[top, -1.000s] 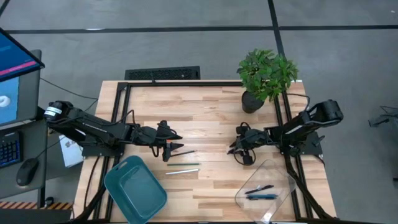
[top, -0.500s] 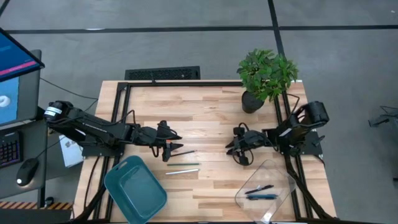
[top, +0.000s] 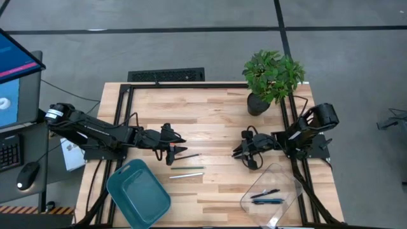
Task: Sort pens & pencils
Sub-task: Put the black pen in the transparent bin
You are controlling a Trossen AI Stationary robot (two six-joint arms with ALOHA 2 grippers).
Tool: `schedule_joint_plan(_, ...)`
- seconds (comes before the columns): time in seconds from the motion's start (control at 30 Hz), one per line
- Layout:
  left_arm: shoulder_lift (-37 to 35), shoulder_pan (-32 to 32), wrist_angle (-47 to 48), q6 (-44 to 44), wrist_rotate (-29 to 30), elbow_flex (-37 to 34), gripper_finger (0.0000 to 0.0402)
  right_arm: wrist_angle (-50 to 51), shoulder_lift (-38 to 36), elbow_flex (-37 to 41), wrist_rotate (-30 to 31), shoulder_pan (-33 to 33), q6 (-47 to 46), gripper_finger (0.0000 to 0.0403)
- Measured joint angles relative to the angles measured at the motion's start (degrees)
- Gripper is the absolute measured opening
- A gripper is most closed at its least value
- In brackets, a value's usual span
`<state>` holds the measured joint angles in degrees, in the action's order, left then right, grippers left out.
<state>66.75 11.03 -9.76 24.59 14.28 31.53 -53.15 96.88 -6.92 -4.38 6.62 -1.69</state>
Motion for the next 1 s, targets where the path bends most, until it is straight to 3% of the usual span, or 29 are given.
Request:
schedule_joint_plan(0.7,0.0,0.0,0.0,0.7,-0.1,0.0,0.0171,-2.3,1.2,0.3,1.7,0.0,1.2,0.0186)
schedule_joint_plan(1.0,0.0,0.0,0.0,0.6,-0.2,0.0,0.0171,-12.1,6.9,1.5,2.9,0.1,0.8,0.0186)
